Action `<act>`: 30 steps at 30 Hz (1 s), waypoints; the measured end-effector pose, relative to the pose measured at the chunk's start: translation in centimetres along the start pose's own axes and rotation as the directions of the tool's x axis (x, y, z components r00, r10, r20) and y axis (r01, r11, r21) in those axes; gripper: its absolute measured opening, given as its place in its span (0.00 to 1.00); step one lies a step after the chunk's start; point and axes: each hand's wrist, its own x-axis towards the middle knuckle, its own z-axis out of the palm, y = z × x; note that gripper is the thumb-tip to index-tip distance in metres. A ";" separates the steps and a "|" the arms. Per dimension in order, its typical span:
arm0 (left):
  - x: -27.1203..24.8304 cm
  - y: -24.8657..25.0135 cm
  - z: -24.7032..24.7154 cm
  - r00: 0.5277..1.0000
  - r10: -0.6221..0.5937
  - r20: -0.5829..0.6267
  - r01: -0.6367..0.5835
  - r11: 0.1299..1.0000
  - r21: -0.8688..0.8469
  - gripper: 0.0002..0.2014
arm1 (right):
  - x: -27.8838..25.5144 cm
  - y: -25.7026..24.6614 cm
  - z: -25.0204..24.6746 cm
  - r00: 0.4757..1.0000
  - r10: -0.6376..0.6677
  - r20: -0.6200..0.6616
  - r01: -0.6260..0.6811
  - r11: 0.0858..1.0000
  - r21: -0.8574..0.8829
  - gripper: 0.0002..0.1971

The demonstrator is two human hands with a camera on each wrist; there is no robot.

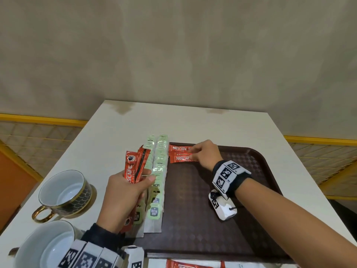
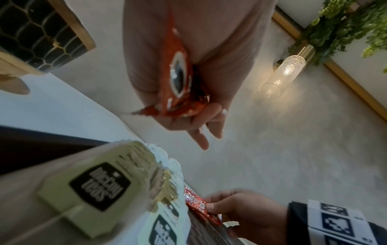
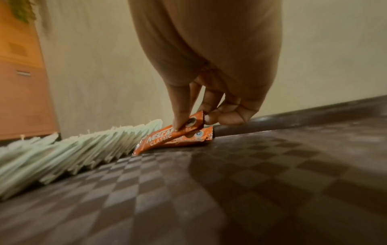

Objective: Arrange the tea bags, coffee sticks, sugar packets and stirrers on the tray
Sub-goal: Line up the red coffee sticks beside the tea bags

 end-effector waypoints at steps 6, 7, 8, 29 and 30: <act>0.4 -0.1 -0.1 1.000 0.001 -0.004 -0.001 1.000 -0.027 0.05 | 1.3 0.4 0.6 0.996 -0.062 0.065 0.073 0.980 -0.184 0.12; 0.4 -0.1 0.0 1.000 -0.001 -0.003 0.001 1.000 -0.030 0.05 | 1.3 0.5 0.6 0.995 -0.070 0.074 0.083 0.976 -0.201 0.12; 0.5 -0.1 0.1 1.000 -0.004 0.000 0.004 0.999 -0.033 0.05 | 1.3 0.5 0.6 0.994 -0.077 0.080 0.093 0.971 -0.219 0.13; 0.6 1.2 1.4 0.882 -0.245 0.402 0.418 0.802 -0.428 0.18 | -1.3 -3.3 0.1 0.940 -0.319 0.121 0.340 0.907 -0.247 0.13; 0.4 1.4 1.5 0.863 -0.234 0.448 0.436 0.793 -0.425 0.19 | -2.2 -4.3 -0.4 0.942 -0.325 0.090 0.333 0.938 -0.100 0.11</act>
